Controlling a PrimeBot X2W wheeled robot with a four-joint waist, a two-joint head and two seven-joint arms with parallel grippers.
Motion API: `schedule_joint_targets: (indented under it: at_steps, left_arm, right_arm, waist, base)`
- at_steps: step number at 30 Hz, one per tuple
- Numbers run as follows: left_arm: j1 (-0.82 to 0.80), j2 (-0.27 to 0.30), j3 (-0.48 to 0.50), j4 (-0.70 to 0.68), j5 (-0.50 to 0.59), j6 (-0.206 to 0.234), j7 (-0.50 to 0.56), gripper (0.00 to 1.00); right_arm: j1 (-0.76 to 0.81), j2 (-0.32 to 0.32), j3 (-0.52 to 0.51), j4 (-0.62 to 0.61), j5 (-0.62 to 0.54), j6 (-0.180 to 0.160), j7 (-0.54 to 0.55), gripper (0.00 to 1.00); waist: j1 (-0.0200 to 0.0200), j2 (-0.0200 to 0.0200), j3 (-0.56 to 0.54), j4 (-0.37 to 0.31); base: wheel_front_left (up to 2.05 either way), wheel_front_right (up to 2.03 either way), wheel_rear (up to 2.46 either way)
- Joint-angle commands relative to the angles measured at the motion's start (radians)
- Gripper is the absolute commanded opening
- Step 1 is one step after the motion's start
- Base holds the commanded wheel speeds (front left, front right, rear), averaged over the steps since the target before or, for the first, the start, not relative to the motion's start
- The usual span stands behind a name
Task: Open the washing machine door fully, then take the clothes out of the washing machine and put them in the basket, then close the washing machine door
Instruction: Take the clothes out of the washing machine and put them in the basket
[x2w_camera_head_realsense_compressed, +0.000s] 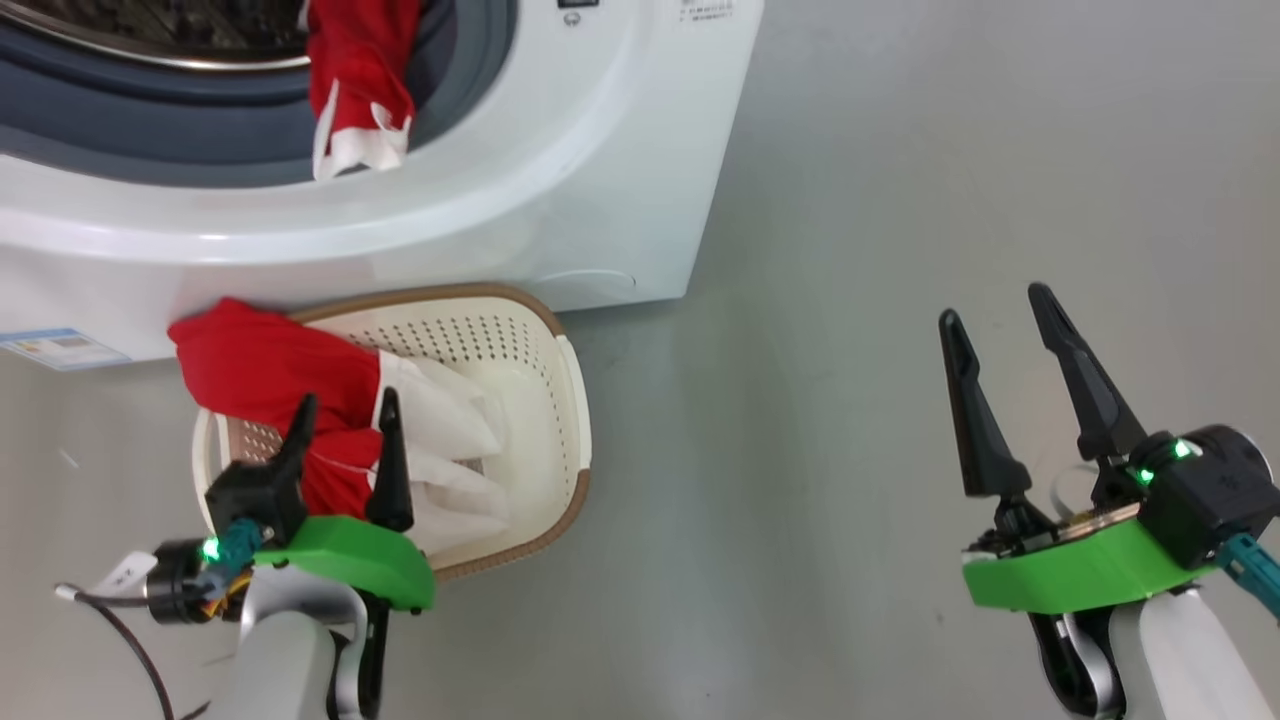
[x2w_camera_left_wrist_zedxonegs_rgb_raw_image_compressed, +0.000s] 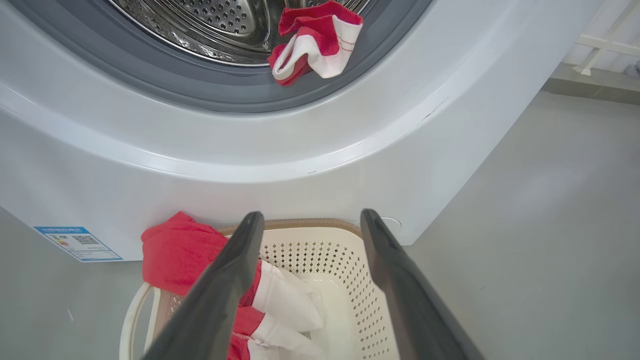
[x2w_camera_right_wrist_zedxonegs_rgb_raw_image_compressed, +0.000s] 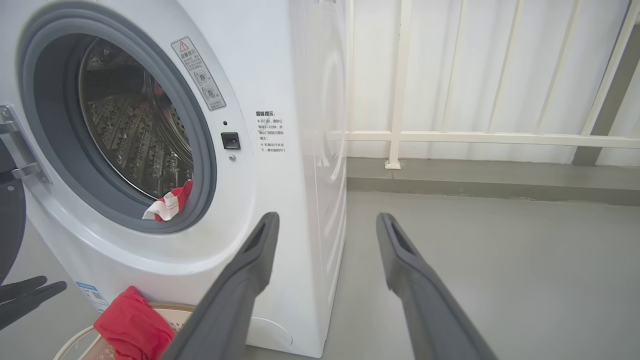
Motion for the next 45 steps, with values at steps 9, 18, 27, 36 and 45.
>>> schedule_joint_targets:
  at_steps: [9, 18, 27, 36, 45]
  left_arm:
    - [0.097, 0.002, 0.022, -0.095, 0.031, -0.016, -0.012, 1.00]
    - [0.191, 0.005, 0.049, -0.278, 0.081, -0.030, -0.012, 1.00]
    - [0.297, 0.002, 0.073, -0.383, 0.110, -0.033, -0.012, 1.00]
    - [0.386, 0.000, 0.103, -0.459, 0.117, -0.029, -0.012, 1.00]
    - [0.437, -0.003, 0.113, -0.474, 0.112, -0.031, -0.012, 1.00]
  right_arm:
    - [0.070, -0.002, -0.019, -0.015, -0.039, 0.006, -0.006, 1.00]
    - [0.118, -0.002, -0.040, -0.018, -0.049, 0.006, -0.006, 1.00]
    - [0.179, -0.002, -0.059, -0.034, -0.048, 0.006, -0.006, 1.00]
    - [0.251, -0.002, -0.083, -0.056, -0.042, 0.006, -0.006, 1.00]
    - [0.303, -0.002, -0.092, -0.077, -0.037, 0.006, -0.006, 1.00]
  waist:
    - [0.0000, 0.0000, -0.125, 0.033]
    - [0.0000, 0.0000, -0.193, 0.040]
    - [0.0000, 0.0000, -0.267, 0.038]
    - [0.0000, 0.0000, -0.333, 0.029]
    - [0.0000, 0.0000, -0.368, 0.028]
  base:
    - [0.00, 0.00, 0.00]
    - [0.00, 0.00, 0.00]
    - [0.00, 0.00, 0.00]
    - [0.00, 0.00, 0.00]
    - [0.00, 0.00, 0.00]
